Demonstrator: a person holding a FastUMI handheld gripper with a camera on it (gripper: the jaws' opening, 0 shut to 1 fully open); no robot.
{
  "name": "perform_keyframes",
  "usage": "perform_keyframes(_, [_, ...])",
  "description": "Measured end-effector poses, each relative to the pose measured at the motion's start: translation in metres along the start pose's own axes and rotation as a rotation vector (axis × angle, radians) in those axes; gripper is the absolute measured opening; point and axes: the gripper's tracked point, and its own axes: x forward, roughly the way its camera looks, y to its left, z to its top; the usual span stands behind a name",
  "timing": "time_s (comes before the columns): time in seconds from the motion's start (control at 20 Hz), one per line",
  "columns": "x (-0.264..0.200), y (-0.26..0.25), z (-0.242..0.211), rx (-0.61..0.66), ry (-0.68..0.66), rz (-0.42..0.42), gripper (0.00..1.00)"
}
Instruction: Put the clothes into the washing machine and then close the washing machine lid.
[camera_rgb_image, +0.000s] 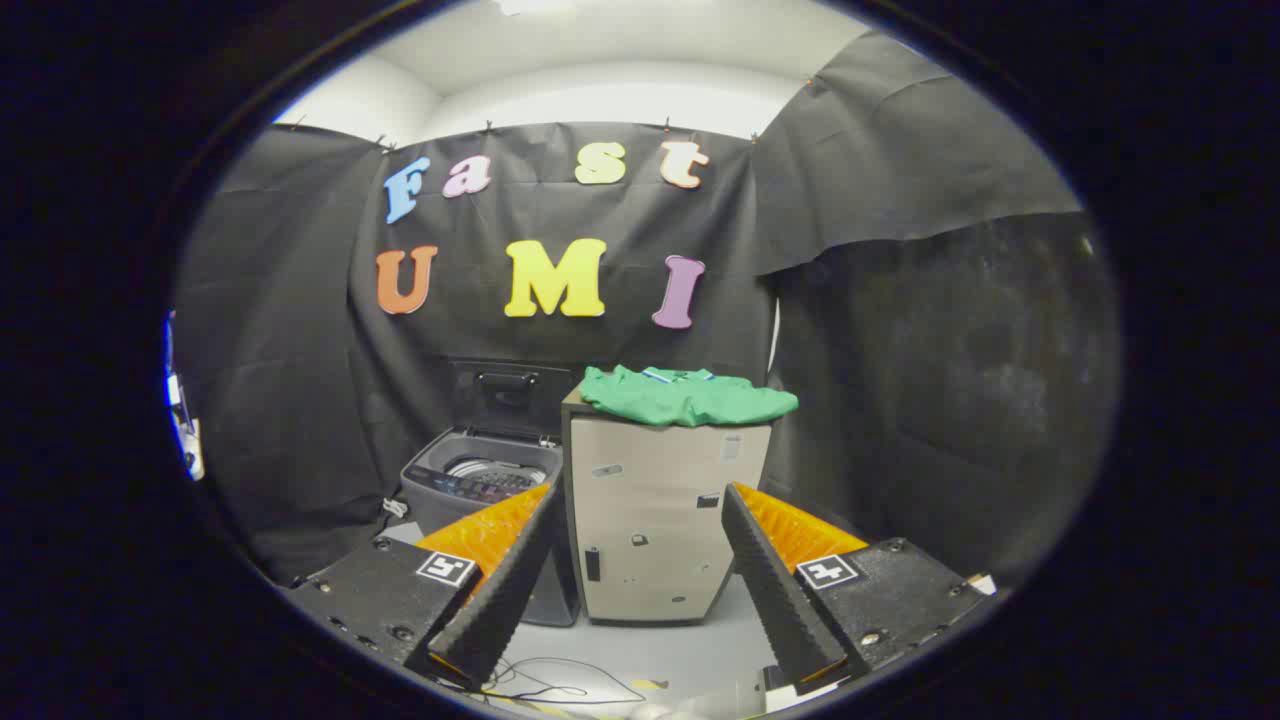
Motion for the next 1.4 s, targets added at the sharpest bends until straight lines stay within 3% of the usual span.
perform_keyframes(0.45, [0.002, -0.013, 0.004, 0.037, 0.011, -0.043, 1.0])
perform_keyframes(0.85, [0.019, -0.017, 0.038, 0.048, -0.004, -0.065, 1.0])
perform_keyframes(1.1, [0.059, -0.037, 0.084, 0.074, 0.015, -0.109, 1.0])
perform_keyframes(1.4, [0.152, -0.063, 0.171, 0.099, -0.004, -0.095, 1.0])
